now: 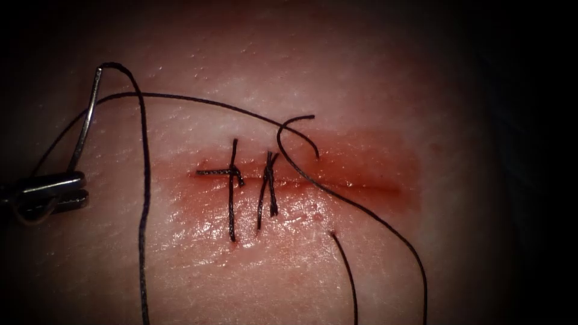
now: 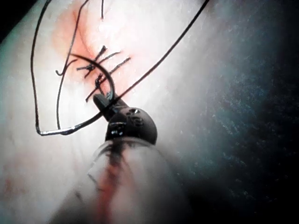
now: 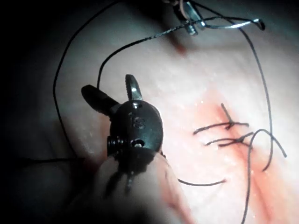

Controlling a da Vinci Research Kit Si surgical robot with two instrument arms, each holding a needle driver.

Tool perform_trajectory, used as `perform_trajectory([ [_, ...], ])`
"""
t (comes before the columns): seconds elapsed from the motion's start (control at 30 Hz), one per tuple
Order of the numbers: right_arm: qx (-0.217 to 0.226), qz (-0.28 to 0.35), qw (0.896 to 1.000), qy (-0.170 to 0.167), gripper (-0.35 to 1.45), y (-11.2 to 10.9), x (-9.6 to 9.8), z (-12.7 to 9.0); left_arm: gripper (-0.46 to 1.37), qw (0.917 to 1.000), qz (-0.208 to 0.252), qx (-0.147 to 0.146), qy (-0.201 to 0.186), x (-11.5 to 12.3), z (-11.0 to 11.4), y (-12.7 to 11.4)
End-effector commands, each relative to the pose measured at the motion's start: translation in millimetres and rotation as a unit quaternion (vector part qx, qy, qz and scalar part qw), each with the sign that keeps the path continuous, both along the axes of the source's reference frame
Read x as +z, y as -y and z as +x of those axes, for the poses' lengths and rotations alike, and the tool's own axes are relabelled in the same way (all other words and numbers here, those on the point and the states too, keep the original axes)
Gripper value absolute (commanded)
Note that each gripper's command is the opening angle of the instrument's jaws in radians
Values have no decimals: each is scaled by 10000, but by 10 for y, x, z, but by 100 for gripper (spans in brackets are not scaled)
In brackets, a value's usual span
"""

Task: Wound Closure
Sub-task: Use the right gripper to pull the suture through the cut until a short tail remains on top

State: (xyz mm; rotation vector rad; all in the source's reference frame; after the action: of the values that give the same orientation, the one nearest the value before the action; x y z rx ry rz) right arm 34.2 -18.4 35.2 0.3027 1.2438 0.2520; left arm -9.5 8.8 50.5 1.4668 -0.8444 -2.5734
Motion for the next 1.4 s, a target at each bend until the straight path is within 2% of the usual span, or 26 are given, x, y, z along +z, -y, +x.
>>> perform_trajectory([
  [0.03, 17, 19, 10000, -19, 108, -2, 0, -4, -35, 10000, 11, 14, -4, 1, 0, -1],
  [0.2, 176, 41, 9998, -4, 107, -16, -3, -34, -35, 10000, 37, -77, -52, 1, 19, -13],
  [0.5, 233, 56, 9997, -40, 109, -25, 2, -58, -35, 9991, -30, -419, -109, -1, 96, -52],
  [0.63, 373, 60, 9992, -111, 107, -37, 10, -69, -35, 9986, -52, -493, -196, 12, 125, -55],
  [0.67, 387, 60, 9992, -95, 107, -38, 11, -70, -35, 9986, -55, -496, -200, 13, 126, -55],
  [0.7, 479, 32, 9988, 5, 107, -50, 23, -80, -35, 9983, -32, -549, -199, 18, 132, -52],
  [0.77, 565, -25, 9984, 22, 107, -61, 35, -89, -35, 9982, -45, -560, -209, 19, 134, -50],
  [0.9, 701, -272, 9968, 287, 106, -83, 67, -106, -35, 9982, -38, -566, -184, 21, 130, -46],
  [0.97, 791, -342, 9954, 428, 104, -97, 90, -115, -35, 9983, -45, -556, -171, 21, 124, -44],
  [1.1, 962, -488, 9918, 685, 116, -114, 120, -122, -35, 9985, -35, -540, -108, 20, 115, -41],
  [1.17, 954, -517, 9919, 661, 115, -116, 127, -122, -35, 9985, -38, -540, -106, 20, 113, -39],
  [1.27, 884, -609, 9923, 614, 105, -117, 136, -122, -35, 9986, -44, -523, -109, 19, 111, -36],
  [1.4, 817, -711, 9924, 591, 105, -114, 144, -122, -35, 9985, -37, -534, -93, 20, 111, -32],
])
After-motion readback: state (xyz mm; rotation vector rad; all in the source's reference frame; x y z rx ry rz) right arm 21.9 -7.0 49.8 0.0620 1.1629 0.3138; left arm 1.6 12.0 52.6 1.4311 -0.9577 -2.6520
